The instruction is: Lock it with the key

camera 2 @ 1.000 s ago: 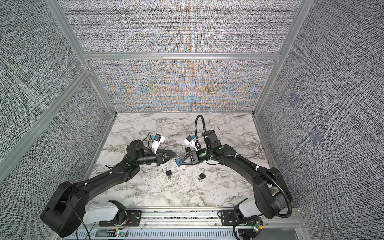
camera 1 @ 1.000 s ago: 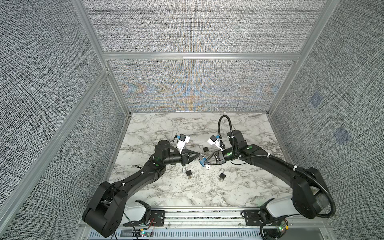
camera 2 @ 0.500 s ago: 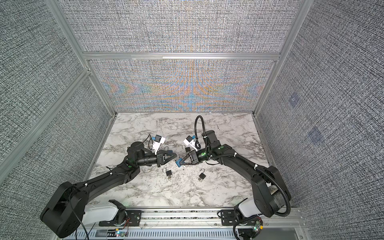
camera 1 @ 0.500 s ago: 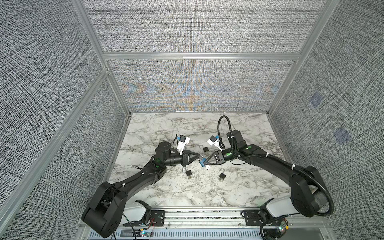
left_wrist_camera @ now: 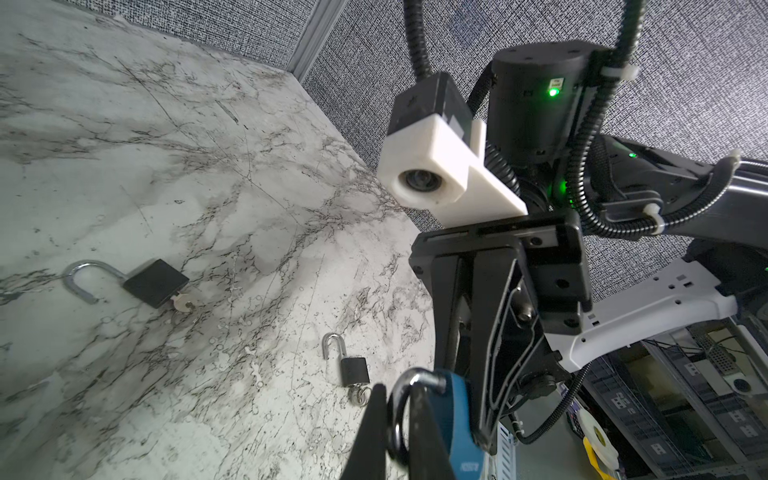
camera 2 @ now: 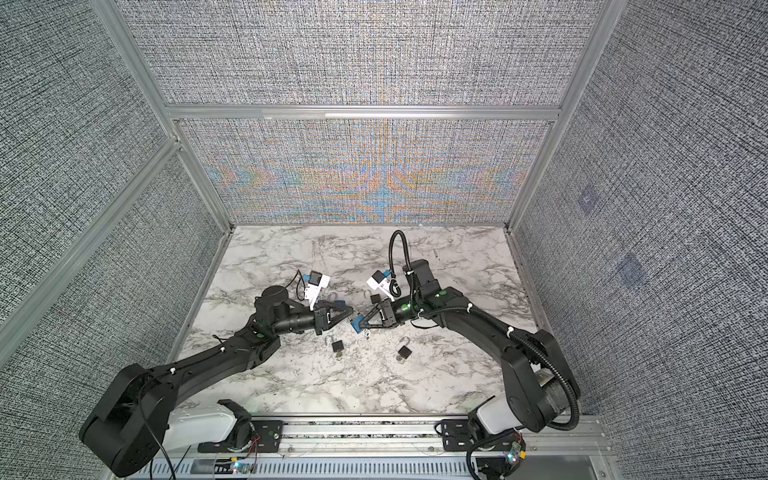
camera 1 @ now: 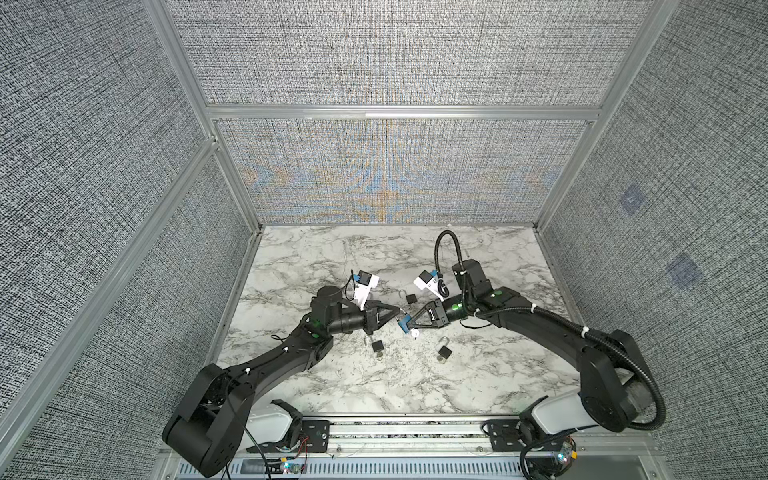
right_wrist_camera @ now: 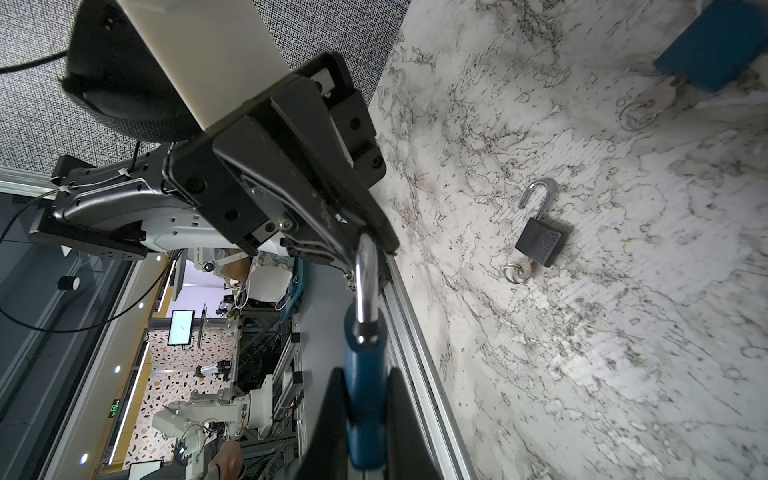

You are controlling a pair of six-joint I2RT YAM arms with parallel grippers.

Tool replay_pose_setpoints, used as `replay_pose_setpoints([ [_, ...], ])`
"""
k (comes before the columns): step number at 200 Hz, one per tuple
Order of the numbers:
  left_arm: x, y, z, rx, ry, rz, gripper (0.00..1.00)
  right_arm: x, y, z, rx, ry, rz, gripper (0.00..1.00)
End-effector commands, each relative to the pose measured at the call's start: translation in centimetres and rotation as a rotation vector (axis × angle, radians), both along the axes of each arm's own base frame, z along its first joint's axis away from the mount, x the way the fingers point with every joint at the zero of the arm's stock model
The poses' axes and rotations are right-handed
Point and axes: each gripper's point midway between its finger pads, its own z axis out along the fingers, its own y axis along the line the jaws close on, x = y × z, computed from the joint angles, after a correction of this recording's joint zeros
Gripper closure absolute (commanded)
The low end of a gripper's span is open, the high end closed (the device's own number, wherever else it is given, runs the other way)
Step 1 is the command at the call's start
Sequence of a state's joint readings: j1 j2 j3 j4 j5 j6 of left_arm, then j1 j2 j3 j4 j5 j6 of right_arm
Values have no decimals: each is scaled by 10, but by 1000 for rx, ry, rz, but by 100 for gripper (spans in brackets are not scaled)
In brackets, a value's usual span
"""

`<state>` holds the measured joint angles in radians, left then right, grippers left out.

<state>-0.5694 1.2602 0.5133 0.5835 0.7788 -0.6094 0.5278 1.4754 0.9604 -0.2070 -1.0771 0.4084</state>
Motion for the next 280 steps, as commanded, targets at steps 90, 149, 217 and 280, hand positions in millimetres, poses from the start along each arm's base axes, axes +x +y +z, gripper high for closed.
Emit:
replay_pose_setpoints([
  [90, -43, -8, -9, -1, 84, -182, 100, 39, 11, 28, 61, -211, -93, 100],
  [149, -48, -9, -9, -14, 90, -191, 100, 46, 12, 29, 72, -219, -120, 100],
  [217, -53, -10, -7, -19, 91, -199, 100, 51, 15, 32, 85, -225, -135, 100],
  [280, -45, -8, 2, -12, 48, -155, 100, 41, 12, 16, 42, -190, -108, 100],
])
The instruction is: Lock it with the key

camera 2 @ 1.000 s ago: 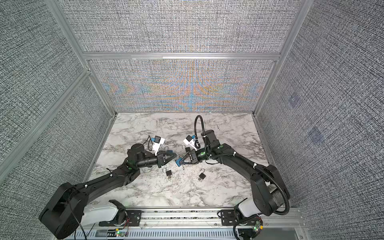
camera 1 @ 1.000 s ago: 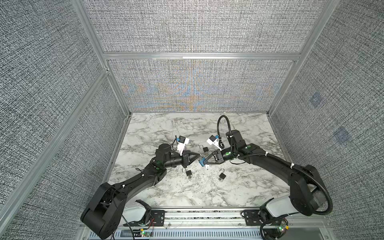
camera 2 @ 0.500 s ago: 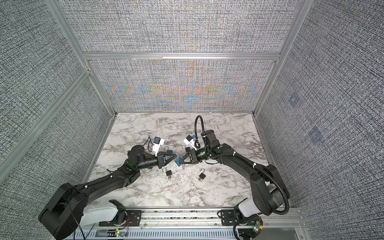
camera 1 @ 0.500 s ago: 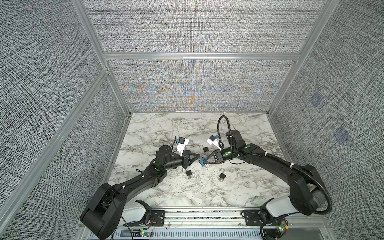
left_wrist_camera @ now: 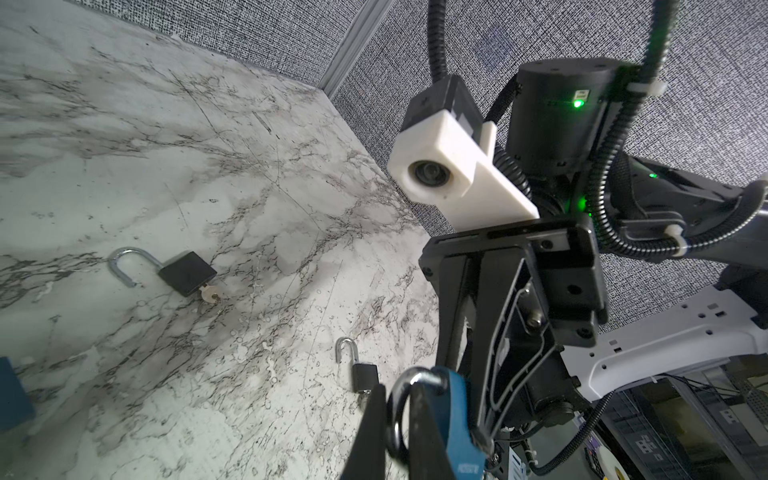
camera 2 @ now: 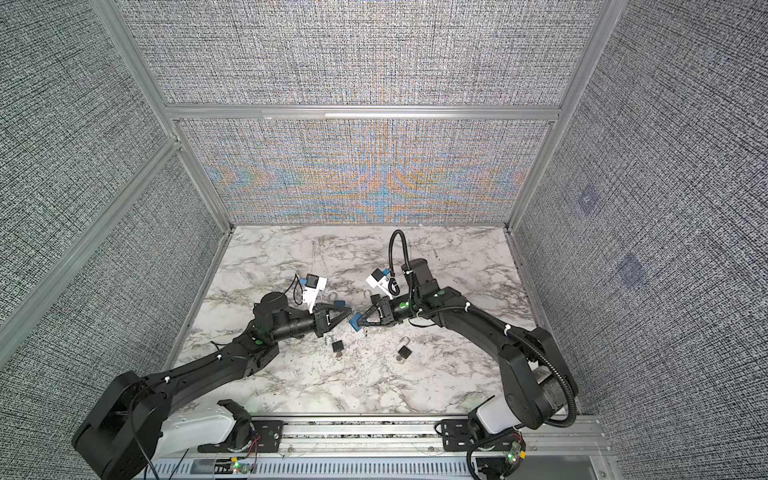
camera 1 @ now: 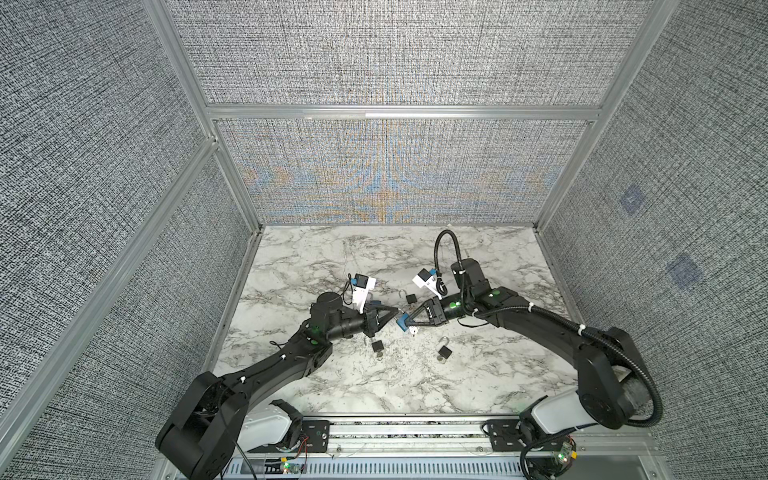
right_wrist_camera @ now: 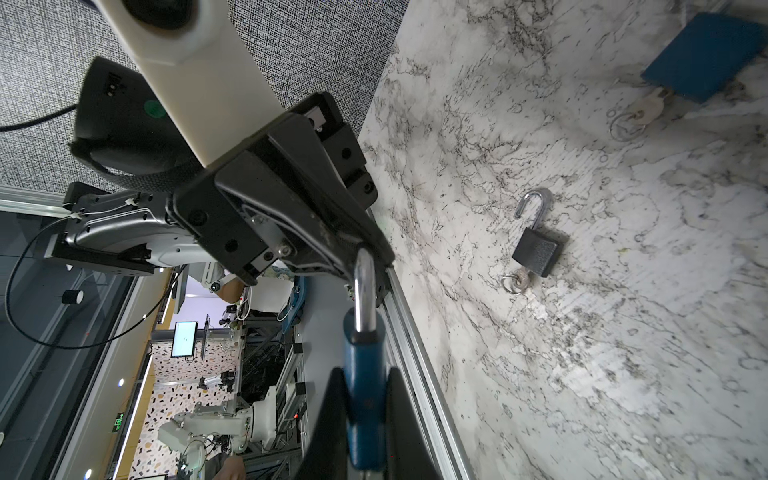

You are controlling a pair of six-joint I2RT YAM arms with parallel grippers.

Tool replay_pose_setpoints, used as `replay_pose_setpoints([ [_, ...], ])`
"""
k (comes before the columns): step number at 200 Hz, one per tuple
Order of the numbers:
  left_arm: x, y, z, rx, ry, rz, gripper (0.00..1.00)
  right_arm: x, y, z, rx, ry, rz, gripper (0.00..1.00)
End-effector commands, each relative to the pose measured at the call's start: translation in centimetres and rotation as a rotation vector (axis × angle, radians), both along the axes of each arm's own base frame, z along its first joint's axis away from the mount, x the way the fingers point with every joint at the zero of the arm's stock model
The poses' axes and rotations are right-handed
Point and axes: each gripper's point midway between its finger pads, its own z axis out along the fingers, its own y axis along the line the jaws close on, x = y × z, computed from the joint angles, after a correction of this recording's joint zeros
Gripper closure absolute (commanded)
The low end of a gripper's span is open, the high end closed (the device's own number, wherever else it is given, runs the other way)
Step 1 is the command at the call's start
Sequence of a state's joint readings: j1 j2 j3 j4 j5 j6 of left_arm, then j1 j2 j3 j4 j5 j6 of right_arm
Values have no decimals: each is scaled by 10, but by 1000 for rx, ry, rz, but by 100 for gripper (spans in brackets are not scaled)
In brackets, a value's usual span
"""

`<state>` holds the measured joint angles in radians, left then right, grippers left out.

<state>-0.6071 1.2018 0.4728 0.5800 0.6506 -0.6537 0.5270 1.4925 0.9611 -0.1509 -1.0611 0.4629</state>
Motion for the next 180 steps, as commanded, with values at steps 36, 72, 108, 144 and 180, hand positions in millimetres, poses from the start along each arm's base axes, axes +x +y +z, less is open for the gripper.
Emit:
replay_pose_setpoints([
  [36, -39, -13, 10, -15, 22, -246, 100, 18, 8, 5, 0, -185, -41, 100],
  [72, -33, -13, 18, -24, 7, -240, 92, 10, 7, 1, -5, -184, -32, 100],
  [108, -30, -14, 24, -28, -2, -246, 88, 7, 8, 4, 1, -192, -24, 100],
  [144, -31, -14, 24, -28, -1, -248, 85, 6, 9, 4, 0, -193, -21, 100],
  [180, -32, -13, 23, -27, 3, -250, 79, 5, 10, 3, -1, -191, -18, 100],
])
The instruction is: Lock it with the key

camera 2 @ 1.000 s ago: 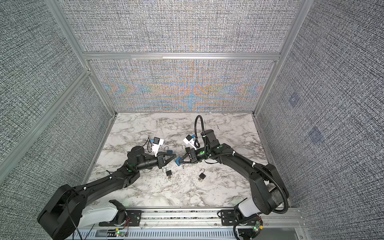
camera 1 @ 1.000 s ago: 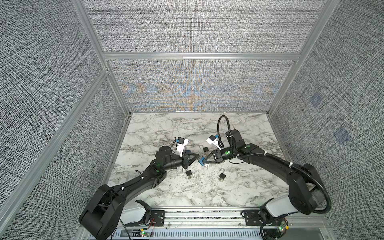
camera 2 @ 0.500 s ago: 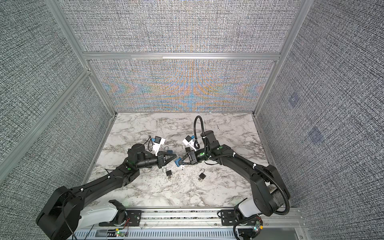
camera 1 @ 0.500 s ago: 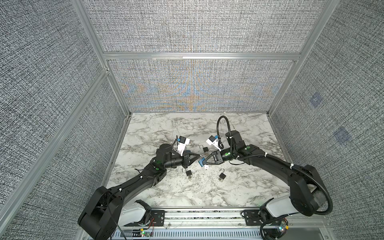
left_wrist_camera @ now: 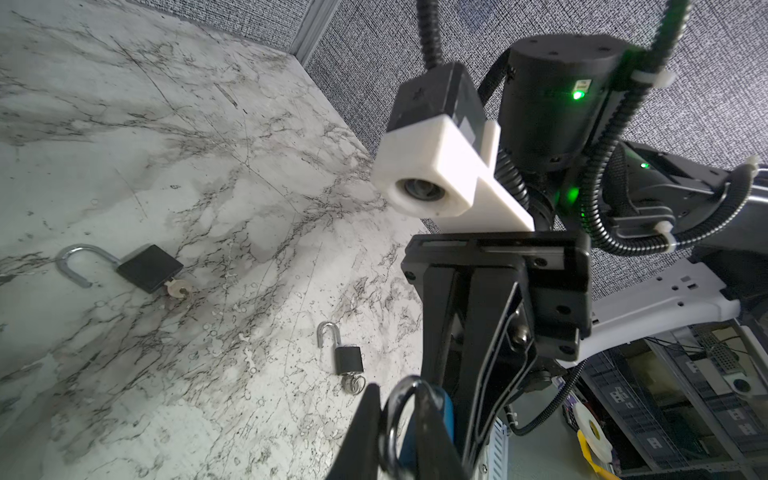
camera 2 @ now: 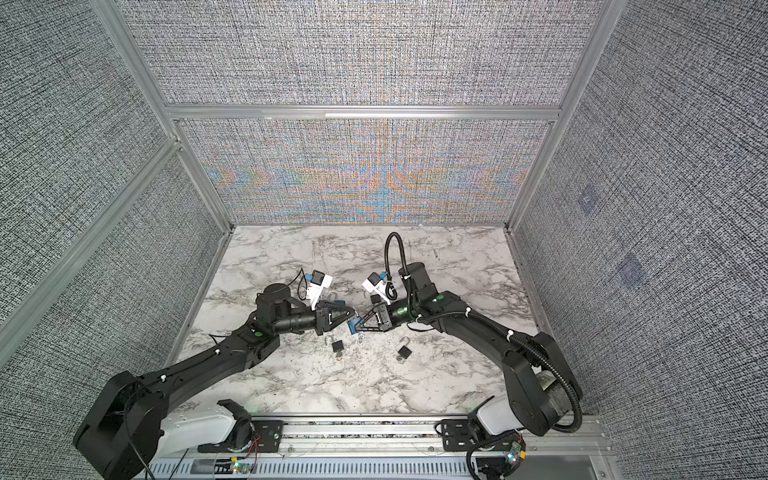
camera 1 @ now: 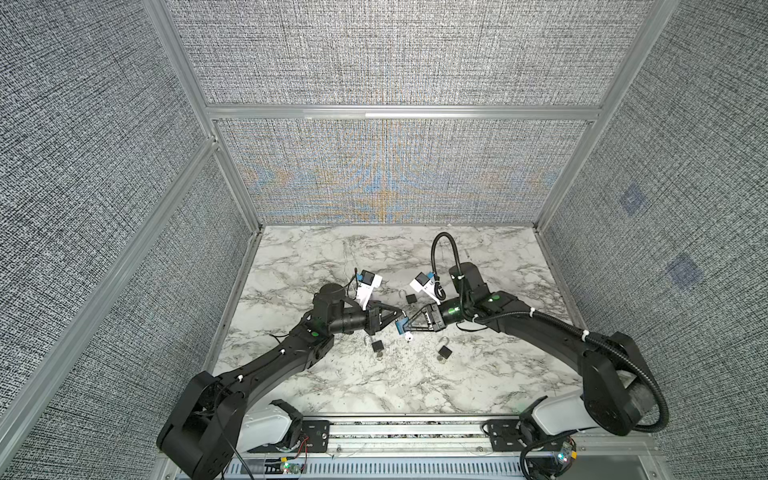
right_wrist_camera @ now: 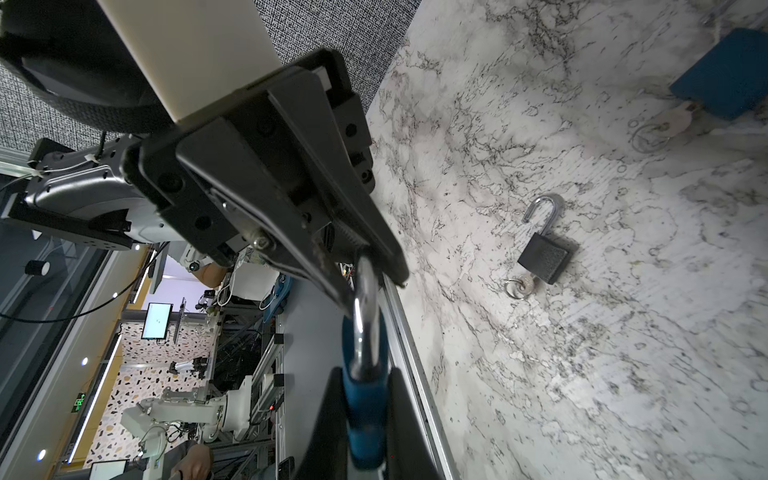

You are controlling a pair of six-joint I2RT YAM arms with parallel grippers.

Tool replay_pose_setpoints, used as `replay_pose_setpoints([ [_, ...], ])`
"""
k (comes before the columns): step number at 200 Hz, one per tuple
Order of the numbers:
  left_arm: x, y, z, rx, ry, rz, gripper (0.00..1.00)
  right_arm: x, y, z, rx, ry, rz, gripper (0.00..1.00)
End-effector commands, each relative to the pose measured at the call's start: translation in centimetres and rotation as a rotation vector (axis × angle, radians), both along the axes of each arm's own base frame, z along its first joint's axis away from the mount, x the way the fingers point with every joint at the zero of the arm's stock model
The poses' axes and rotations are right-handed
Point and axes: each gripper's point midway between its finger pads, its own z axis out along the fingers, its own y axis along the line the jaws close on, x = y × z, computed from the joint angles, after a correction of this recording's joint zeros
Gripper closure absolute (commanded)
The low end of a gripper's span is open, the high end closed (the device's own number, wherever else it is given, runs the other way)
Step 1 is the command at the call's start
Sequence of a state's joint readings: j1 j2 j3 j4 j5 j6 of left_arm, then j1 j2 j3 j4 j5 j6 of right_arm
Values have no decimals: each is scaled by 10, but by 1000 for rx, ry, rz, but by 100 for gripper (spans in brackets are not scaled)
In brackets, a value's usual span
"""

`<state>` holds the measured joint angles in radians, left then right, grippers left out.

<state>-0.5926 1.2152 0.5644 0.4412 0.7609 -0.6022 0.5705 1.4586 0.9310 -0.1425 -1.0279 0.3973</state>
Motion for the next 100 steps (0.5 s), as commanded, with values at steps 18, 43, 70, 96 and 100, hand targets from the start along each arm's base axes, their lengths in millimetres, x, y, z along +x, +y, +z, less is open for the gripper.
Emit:
replay_pose_setpoints([
  [18, -25, -6, 13, -52, -9, -145, 77, 19, 4, 5, 7, -106, -60, 100],
  [43, -25, -5, 13, -51, -10, -141, 84, 19, 4, 6, 7, -106, -59, 100],
  [70, -26, -5, 11, -49, -5, -146, 99, 20, 4, 7, 9, -110, -61, 100],
  [96, -26, -5, 10, -51, -1, -145, 100, 21, 5, 10, 16, -116, -63, 100],
  [100, -26, -5, 10, -52, -3, -143, 100, 21, 5, 11, 17, -118, -64, 100],
])
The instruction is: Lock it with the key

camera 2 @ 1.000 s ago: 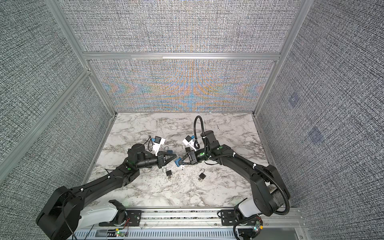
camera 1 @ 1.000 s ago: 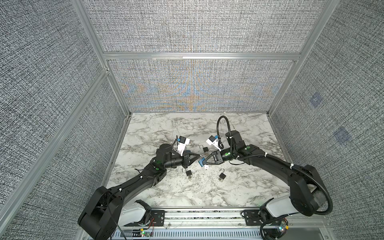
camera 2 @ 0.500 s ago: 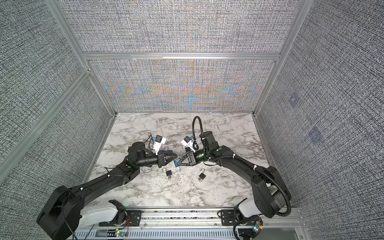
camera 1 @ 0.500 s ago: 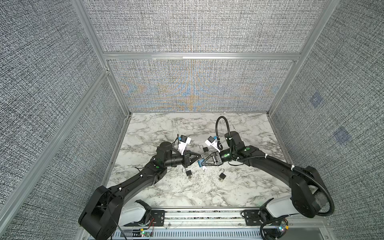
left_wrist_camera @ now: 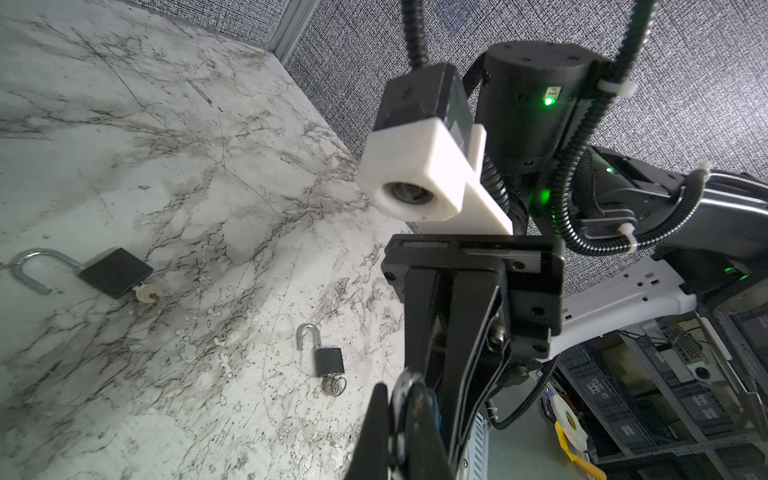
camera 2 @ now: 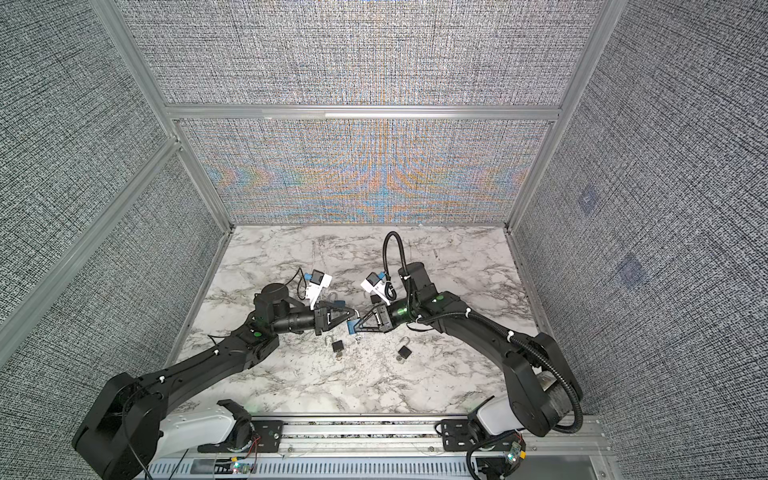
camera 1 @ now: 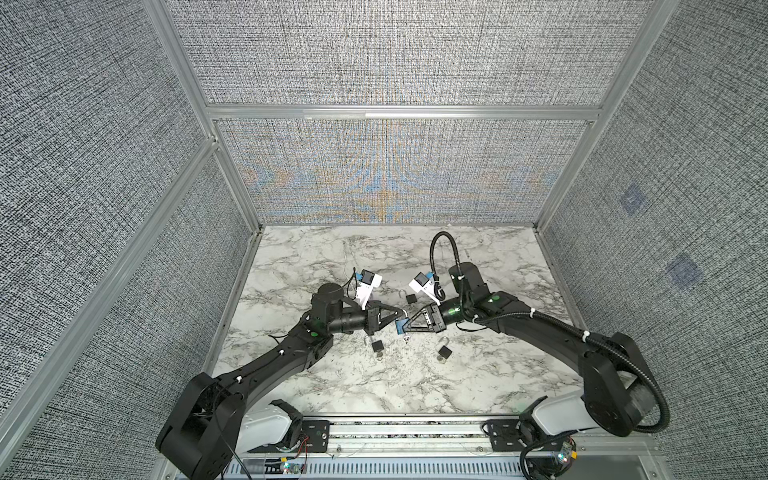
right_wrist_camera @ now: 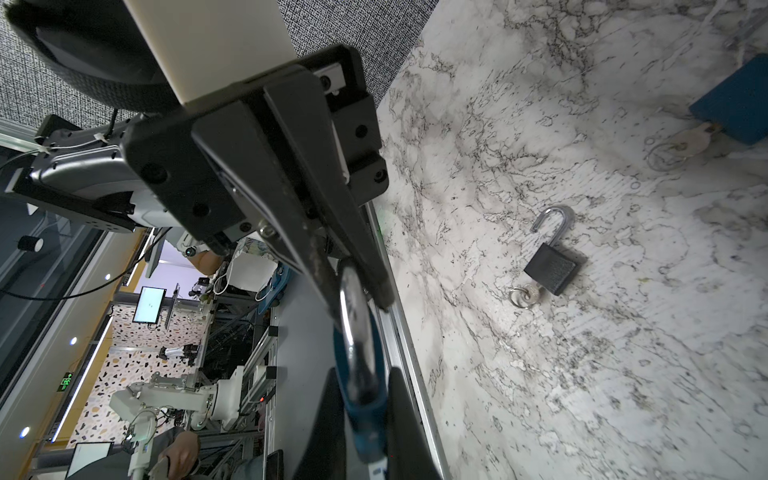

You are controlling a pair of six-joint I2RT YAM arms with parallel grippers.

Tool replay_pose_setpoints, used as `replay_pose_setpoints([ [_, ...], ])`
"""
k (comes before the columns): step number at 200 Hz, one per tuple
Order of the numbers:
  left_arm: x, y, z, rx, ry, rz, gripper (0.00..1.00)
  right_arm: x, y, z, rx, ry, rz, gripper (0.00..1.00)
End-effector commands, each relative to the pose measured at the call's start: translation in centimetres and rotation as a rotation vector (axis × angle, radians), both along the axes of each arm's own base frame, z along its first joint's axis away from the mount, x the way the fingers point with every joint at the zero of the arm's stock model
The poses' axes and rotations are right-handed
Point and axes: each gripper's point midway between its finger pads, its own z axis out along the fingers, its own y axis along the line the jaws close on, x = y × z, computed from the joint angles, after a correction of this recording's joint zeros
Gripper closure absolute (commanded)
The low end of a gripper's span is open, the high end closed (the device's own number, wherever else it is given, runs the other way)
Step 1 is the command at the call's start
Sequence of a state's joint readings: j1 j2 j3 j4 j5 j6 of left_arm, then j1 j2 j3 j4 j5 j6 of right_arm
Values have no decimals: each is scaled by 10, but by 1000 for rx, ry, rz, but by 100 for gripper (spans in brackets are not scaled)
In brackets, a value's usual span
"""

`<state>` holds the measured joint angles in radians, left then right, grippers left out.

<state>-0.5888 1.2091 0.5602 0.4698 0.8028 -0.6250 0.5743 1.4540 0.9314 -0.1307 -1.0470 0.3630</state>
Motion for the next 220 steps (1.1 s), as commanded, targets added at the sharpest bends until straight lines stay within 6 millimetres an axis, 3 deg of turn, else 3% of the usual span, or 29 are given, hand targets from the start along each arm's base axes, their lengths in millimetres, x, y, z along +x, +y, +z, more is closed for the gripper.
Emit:
replay_pose_setpoints([
  [1, -20, -4, 3, -22, -7, -111, 100, 25, 3, 6, -5, -77, -96, 100],
  [19, -18, -3, 5, -35, -7, -89, 100, 25, 4, 6, -3, -79, -97, 100],
  [37, -11, -1, 9, -49, 2, -37, 100, 28, 4, 8, 7, -89, -109, 76],
  [44, -8, -1, 12, -57, 3, -14, 100, 30, 4, 12, 20, -96, -114, 72],
  [48, -7, 0, 14, -62, 3, -4, 100, 27, 1, 2, 7, -72, -120, 70],
  [58, -3, 1, 19, -72, 4, 21, 100, 27, -1, 1, 17, -70, -131, 67],
  [122, 14, 11, 43, -121, -7, 157, 100, 25, -17, 8, 84, -103, -221, 65],
  [220, 40, 18, 50, -148, 125, 313, 100, 22, -8, 27, 177, -142, -208, 69],
])
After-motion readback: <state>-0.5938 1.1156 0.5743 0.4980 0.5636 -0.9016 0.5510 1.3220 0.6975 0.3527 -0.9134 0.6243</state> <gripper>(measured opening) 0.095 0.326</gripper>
